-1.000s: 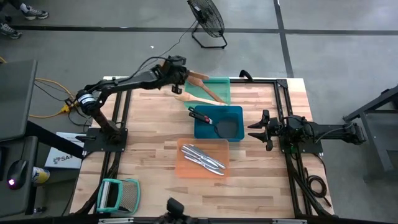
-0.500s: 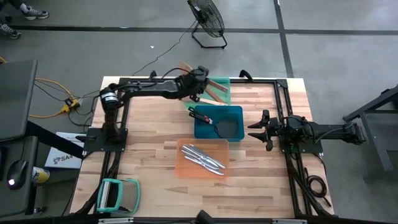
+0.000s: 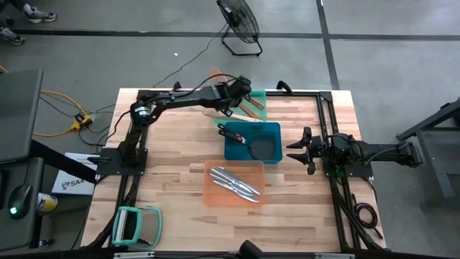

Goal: Pick & Place Kitchen Items
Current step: Put the wooden serving spoon into the green bin, then return to Home Position

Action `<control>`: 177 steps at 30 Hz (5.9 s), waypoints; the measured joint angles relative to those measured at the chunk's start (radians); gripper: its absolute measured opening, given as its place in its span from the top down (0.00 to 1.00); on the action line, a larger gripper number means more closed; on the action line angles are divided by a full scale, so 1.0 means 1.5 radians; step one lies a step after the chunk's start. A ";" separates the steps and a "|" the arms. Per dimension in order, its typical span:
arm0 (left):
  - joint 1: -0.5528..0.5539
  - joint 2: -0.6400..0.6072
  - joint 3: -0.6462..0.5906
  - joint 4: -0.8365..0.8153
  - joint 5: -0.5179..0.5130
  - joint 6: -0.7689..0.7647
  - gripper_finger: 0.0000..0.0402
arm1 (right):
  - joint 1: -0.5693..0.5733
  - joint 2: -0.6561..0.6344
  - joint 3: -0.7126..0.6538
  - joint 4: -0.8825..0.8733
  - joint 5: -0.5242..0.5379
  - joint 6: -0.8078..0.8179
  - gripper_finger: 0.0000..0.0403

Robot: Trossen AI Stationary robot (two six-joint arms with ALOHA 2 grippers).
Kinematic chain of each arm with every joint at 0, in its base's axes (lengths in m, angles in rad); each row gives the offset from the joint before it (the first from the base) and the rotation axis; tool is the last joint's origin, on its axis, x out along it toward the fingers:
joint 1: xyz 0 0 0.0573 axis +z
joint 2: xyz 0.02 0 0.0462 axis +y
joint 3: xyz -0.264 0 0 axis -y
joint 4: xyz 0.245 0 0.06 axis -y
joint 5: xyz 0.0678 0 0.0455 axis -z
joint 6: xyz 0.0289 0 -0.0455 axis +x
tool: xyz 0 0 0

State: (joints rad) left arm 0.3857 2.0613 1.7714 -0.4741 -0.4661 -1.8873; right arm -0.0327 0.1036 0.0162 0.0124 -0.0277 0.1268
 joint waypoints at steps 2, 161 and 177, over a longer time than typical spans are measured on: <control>-0.003 0.010 0.002 0.002 0.003 -0.018 0.80 | 0.000 0.000 0.000 0.000 0.000 0.000 0.63; -0.197 0.017 0.379 -0.427 0.176 1.116 0.69 | 0.000 0.000 0.000 0.000 0.001 0.000 0.63; -0.196 -0.103 0.066 0.009 0.321 1.154 0.69 | 0.000 0.000 0.000 0.000 0.000 0.000 0.63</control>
State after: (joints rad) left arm 0.0914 1.9066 1.8700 -0.4606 0.0155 -0.1568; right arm -0.0327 0.1040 0.0162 0.0121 -0.0277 0.1268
